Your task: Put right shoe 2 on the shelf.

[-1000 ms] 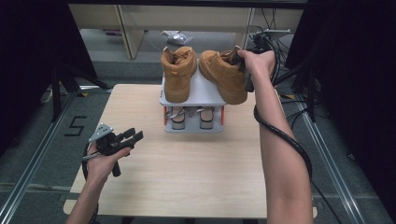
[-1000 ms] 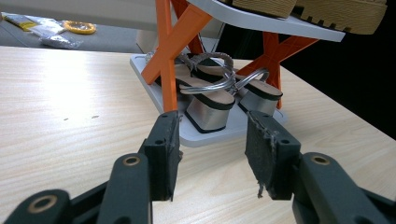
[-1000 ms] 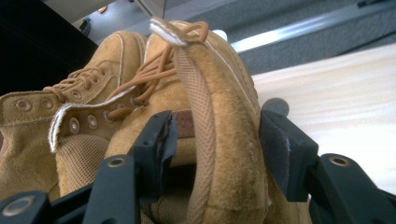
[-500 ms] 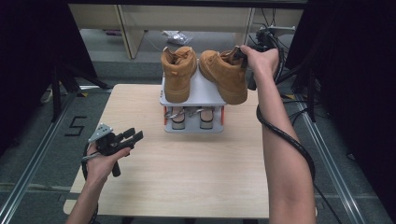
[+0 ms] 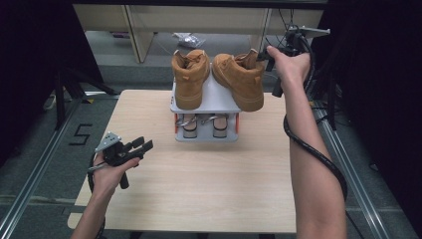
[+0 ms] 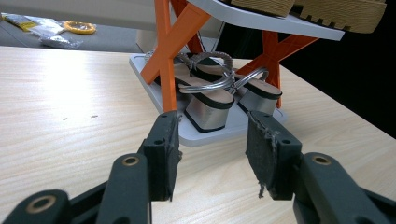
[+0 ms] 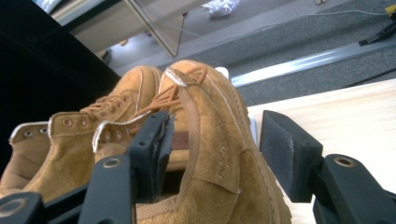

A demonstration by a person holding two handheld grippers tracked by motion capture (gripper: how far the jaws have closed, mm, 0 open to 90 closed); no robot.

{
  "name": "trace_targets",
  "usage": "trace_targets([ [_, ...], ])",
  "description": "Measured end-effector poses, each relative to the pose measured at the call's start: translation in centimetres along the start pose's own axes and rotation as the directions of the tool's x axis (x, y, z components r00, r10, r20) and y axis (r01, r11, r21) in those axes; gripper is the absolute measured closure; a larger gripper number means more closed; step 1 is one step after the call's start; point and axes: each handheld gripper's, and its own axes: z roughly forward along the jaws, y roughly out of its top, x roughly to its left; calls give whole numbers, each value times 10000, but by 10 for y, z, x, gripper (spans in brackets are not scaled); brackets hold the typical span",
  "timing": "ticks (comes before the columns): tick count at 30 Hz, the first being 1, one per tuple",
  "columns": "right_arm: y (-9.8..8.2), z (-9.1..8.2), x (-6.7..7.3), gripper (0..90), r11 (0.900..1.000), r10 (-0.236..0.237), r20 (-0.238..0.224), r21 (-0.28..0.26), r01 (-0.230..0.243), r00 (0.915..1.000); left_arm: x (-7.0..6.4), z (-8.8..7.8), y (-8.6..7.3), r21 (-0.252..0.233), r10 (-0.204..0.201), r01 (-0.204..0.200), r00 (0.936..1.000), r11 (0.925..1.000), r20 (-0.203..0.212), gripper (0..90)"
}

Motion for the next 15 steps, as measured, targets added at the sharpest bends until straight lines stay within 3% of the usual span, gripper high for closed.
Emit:
trace_targets([
  [2,0,-2,-1,466,10000,17,-14,-50,-17,10000,0,0,0,0,-1,1,10000,10000,-2,536],
  [4,0,-6,-4,526,9997,55,-299,-216,-62,9995,0,0,0,-13,-26,26,10000,10000,-12,535],
  [9,1,-13,-9,632,9988,-49,-386,-491,30,9992,0,0,0,-29,-39,39,10000,10000,-2,535],
  [11,1,-16,-12,719,9980,89,-634,-613,-128,9980,0,0,0,-20,-27,27,10000,10000,4,535],
  [15,1,-20,-15,827,9975,143,-665,-683,-188,9977,-1,0,0,-18,-20,20,10000,10000,9,536],
])
